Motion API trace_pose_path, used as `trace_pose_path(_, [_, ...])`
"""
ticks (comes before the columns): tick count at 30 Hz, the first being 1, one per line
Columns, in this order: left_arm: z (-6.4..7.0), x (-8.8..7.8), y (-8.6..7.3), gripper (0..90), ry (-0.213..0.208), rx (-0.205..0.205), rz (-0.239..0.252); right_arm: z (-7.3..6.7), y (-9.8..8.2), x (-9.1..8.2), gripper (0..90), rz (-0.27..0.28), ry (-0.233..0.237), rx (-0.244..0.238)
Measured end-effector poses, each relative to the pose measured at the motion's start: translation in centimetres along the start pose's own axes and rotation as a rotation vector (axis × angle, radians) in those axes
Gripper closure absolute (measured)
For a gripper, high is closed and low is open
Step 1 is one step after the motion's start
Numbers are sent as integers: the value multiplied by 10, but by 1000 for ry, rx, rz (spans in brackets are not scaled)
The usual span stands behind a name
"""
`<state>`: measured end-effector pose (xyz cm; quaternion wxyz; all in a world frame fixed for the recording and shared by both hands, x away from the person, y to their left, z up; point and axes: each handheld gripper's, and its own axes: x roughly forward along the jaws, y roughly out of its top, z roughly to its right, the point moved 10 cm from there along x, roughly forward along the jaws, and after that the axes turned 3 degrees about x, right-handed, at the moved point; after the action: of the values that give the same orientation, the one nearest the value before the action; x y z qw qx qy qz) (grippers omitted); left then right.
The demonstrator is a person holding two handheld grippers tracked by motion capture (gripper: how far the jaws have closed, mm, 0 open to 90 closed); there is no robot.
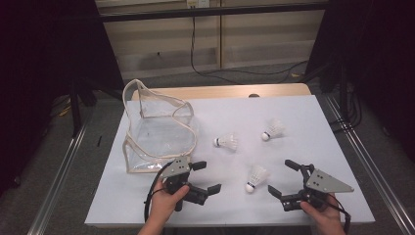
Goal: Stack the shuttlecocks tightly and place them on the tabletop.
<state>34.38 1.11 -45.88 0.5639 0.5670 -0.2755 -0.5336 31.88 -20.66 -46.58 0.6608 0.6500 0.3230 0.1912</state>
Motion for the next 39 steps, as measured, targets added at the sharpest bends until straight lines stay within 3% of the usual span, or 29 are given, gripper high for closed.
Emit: trace_pose_path(39, [-25,-50,-10,35,58,9,21,0,0,1,6,0,0,6])
